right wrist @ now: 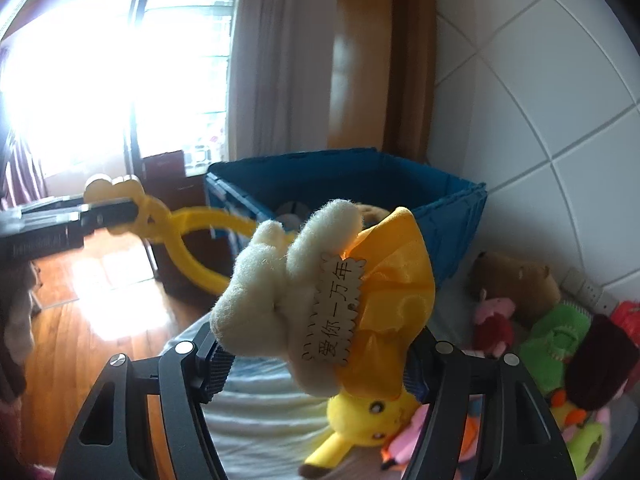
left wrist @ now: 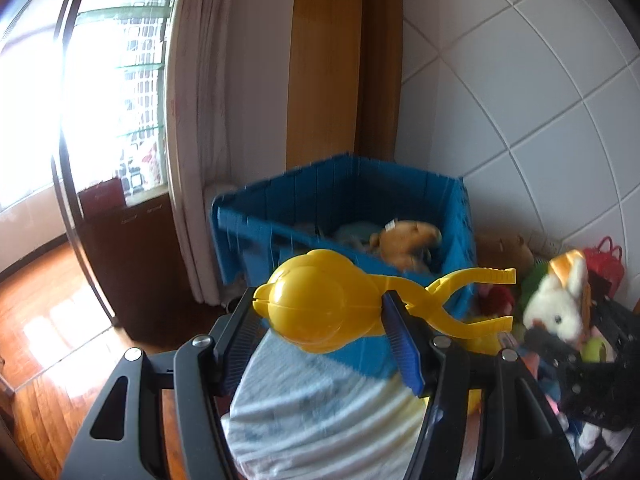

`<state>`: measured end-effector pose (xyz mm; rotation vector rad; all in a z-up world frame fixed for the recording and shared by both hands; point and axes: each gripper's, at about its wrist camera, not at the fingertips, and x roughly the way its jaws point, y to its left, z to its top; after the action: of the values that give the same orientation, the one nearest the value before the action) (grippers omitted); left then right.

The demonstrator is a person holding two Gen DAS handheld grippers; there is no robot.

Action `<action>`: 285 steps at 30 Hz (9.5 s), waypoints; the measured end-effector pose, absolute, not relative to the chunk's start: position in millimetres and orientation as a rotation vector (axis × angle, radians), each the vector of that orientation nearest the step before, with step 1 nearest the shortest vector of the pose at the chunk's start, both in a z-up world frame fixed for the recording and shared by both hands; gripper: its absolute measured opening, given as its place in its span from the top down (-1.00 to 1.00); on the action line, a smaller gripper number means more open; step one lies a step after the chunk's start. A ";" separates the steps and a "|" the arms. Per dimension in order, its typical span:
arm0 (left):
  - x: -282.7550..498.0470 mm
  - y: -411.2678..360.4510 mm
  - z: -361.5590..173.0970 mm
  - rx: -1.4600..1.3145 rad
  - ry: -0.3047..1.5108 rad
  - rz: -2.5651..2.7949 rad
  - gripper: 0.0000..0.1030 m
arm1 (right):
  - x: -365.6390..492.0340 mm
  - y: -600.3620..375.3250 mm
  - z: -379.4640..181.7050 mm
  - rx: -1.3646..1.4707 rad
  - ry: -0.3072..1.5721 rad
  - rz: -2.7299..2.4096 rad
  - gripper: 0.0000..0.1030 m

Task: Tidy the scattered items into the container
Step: 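Lower both held toys into the blue crate and open both grippers, then withdraw both grippers from the crate back toward the plush pile, then grasp the blue-and-pink plush with left gripper while right grasps the white plastic device, then lift the blue plush and white device and carry them toward the blue crate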

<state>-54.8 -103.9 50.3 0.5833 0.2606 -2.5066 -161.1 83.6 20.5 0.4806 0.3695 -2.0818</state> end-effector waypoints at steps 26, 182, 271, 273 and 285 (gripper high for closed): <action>-262.2 -324.8 21.1 0.947 0.164 -2.726 -0.17 | -260.4 -129.3 12.7 0.778 0.342 -2.343 -0.36; -252.8 245.7 -182.5 1.710 0.086 -2.658 -0.51 | -276.8 435.5 -173.8 1.479 0.181 -2.411 -0.63; -158.5 295.2 -239.1 1.499 0.652 -1.950 -0.53 | -309.4 345.4 -271.2 0.730 1.140 -1.276 -0.63; -159.5 303.4 -247.1 1.524 0.646 -1.931 -0.53 | -314.4 346.7 -271.5 0.744 1.100 -1.293 -0.63; -152.9 304.7 -244.7 1.495 0.629 -1.907 -0.54 | -330.2 341.9 -283.3 0.828 0.982 -1.317 -0.54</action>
<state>-152.9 304.7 -244.7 1.4954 0.6288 -1.9067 -330.2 341.9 -283.3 0.8285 0.9823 -1.3173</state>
